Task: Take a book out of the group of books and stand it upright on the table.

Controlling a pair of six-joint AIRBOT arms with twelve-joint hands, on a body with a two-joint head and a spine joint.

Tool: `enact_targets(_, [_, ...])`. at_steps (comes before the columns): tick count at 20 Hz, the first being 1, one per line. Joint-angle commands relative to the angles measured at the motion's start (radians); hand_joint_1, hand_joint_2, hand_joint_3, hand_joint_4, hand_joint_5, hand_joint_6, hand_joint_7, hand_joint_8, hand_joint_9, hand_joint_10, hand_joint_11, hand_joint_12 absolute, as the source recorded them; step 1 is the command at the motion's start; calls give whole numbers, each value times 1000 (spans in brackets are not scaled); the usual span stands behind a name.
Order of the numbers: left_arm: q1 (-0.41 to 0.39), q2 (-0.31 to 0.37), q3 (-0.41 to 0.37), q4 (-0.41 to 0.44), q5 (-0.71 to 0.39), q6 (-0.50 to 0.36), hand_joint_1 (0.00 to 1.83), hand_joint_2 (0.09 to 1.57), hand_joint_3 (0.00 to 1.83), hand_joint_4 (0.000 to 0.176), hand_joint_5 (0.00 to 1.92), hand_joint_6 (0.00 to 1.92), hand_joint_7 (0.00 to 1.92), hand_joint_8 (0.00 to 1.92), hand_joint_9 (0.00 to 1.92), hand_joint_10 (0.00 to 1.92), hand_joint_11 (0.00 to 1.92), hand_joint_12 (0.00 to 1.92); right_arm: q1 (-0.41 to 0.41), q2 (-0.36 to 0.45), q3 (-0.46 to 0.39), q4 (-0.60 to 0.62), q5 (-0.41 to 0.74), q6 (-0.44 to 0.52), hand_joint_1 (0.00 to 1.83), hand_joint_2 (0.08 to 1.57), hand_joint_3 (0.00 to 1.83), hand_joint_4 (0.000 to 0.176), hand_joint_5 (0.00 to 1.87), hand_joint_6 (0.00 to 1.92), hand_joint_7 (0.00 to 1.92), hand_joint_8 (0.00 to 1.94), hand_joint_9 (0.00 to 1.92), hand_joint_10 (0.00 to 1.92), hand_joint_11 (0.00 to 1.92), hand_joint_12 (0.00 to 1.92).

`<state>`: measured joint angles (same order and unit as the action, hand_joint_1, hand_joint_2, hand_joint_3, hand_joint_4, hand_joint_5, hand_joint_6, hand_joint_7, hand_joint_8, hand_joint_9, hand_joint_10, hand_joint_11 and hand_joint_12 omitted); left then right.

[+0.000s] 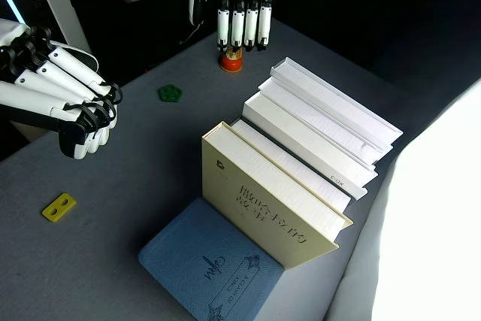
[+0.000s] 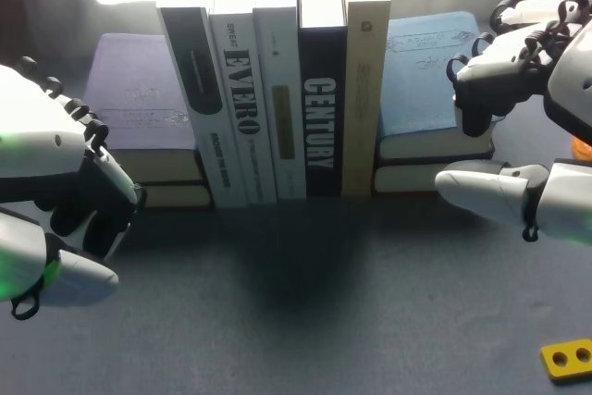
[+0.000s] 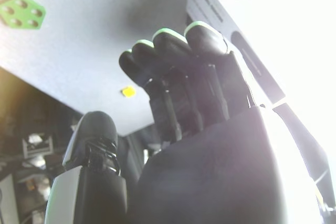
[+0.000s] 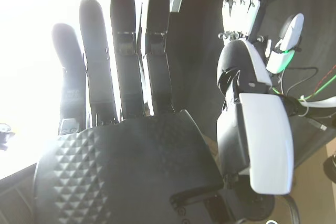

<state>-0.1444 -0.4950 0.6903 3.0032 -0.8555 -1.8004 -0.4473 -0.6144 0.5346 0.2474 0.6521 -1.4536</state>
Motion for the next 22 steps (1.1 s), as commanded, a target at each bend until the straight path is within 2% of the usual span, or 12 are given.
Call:
enact_targets(1, [-7, 3, -3, 9, 75, 1, 0, 1136, 239, 41, 73, 23, 128, 48, 104, 125, 0, 471, 6, 5, -3, -16, 126, -3, 91, 1068, 166, 0, 197, 111, 131, 48, 106, 84, 0, 413])
enact_targets(2, [-7, 3, -3, 9, 75, 1, 0, 1136, 239, 41, 73, 23, 128, 48, 104, 125, 0, 471, 6, 5, -3, -16, 131, -6, 91, 1068, 166, 0, 197, 111, 131, 48, 106, 84, 0, 413])
enact_targets(3, [-6, 3, -4, 9, 75, 1, 0, 1241, 24, 42, 72, 4, 139, 1, 141, 20, 0, 489, 6, 5, -3, -16, 137, -8, 67, 1142, 21, 0, 227, 17, 140, 2, 128, 13, 0, 300])
enact_targets(4, [-6, 3, -7, 9, 75, 1, 0, 1257, 15, 30, 93, 5, 143, 0, 138, 9, 0, 517, 6, 4, -3, -16, 138, -14, 76, 1162, 7, 0, 205, 6, 120, 5, 98, 8, 0, 160])
enact_targets(5, [-6, 3, -13, 9, 75, 1, 0, 1256, 13, 27, 96, 5, 139, 0, 143, 11, 0, 515, 6, 3, -3, -16, 138, -25, 92, 1158, 2, 0, 201, 3, 135, 4, 122, 10, 0, 232])
enact_targets(9, [-12, 3, -49, 9, 75, 1, 0, 1258, 6, 36, 92, 3, 127, 0, 134, 1, 0, 517, 6, -12, -3, -11, 156, -97, 31, 1151, 0, 0, 193, 6, 130, 5, 98, 3, 0, 352])
enact_targets(12, [-20, 2, -44, 9, 75, 2, 0, 1258, 2, 33, 92, 0, 126, 0, 148, 3, 0, 572, 7, -38, -3, 138, 225, -180, 126, 1129, 0, 14, 197, 3, 143, 2, 127, 8, 0, 464])
enact_targets(13, [-19, 1, -34, 9, 75, 2, 0, 1255, 0, 34, 101, 4, 133, 3, 157, 6, 0, 575, 12, -47, -2, 191, 256, -203, 128, 1130, 0, 16, 178, 2, 131, 1, 127, 5, 0, 440])
enact_targets(16, [-14, 0, -4, 9, 75, 2, 0, 1248, 0, 36, 125, 7, 150, 4, 184, 10, 0, 629, 17, -103, 34, 216, 275, -261, 20, 1162, 7, 9, 166, 6, 79, 1, 69, 6, 0, 204])
enact_targets(18, [-13, -1, 3, 9, 75, 2, 0, 1248, 0, 35, 135, 7, 161, 4, 192, 9, 0, 660, 21, -146, 63, 216, 270, -278, 0, 1155, 2, 20, 171, 5, 77, 0, 54, 3, 0, 158])
enact_targets(19, [-13, -1, 4, 9, 75, 2, 0, 1249, 0, 32, 121, 2, 158, 2, 179, 3, 0, 631, 25, -167, 79, 216, 270, -279, 0, 1152, 0, 17, 195, 9, 106, 5, 70, 7, 0, 213])
enact_targets(22, [-6, -1, 4, 9, 75, 2, 0, 1246, 0, 44, 118, 2, 173, 6, 175, 7, 0, 591, 53, -242, 132, 216, 253, -295, 43, 1149, 0, 16, 235, 12, 100, 0, 75, 4, 0, 271])
